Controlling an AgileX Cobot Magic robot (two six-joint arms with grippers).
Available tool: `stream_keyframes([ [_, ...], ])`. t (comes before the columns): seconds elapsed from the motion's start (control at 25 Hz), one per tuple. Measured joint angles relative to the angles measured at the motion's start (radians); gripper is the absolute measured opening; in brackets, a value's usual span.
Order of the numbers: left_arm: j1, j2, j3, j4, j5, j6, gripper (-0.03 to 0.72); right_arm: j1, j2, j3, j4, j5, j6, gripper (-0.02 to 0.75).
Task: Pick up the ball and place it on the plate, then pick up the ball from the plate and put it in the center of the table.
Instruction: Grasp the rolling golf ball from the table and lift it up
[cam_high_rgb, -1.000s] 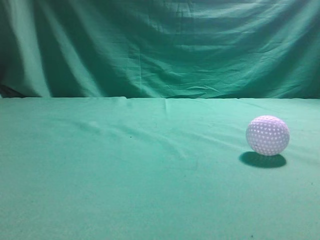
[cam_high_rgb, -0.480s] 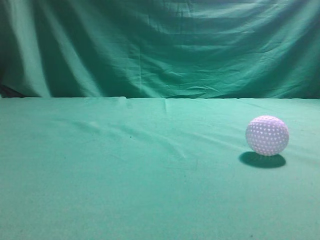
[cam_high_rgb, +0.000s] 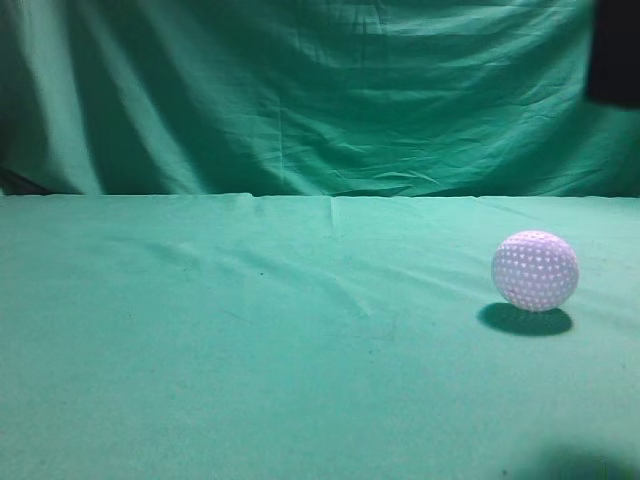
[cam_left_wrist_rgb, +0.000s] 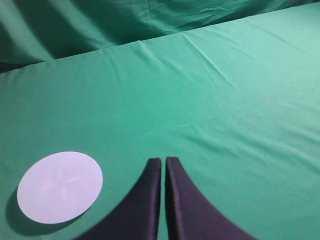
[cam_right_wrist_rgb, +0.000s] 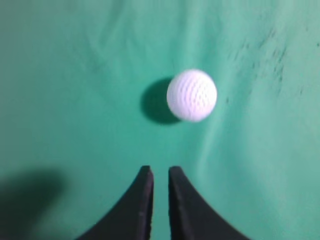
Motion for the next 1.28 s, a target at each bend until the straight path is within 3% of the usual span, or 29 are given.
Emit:
stream_keyframes([
  [0.12, 0.000, 0.000, 0.000, 0.000, 0.000, 0.000, 0.000, 0.000, 0.064, -0.010, 0.000, -0.058, 0.052, 0.180],
  [0.36, 0.000, 0.000, 0.000, 0.000, 0.000, 0.000, 0.000, 0.000, 0.171, -0.012, -0.023, -0.158, 0.192, 0.564],
  [0.44, 0.000, 0.000, 0.000, 0.000, 0.000, 0.000, 0.000, 0.000, 0.200, -0.012, -0.059, -0.167, 0.276, 0.622],
  [0.96, 0.000, 0.000, 0.001, 0.000, 0.000, 0.002, 0.000, -0.010, 0.370, -0.012, -0.103, -0.276, 0.335, 0.609],
  [1.0, 0.000, 0.000, 0.001, 0.000, 0.000, 0.002, 0.000, -0.010, 0.378, -0.012, -0.103, -0.284, 0.335, 0.562],
  [1.12, 0.000, 0.000, 0.001, 0.000, 0.000, 0.002, 0.000, -0.010, 0.385, -0.014, -0.103, -0.299, 0.335, 0.562],
  [1.28, 0.000, 0.000, 0.001, 0.000, 0.000, 0.002, 0.000, -0.010, 0.386, -0.014, -0.107, -0.301, 0.335, 0.382],
])
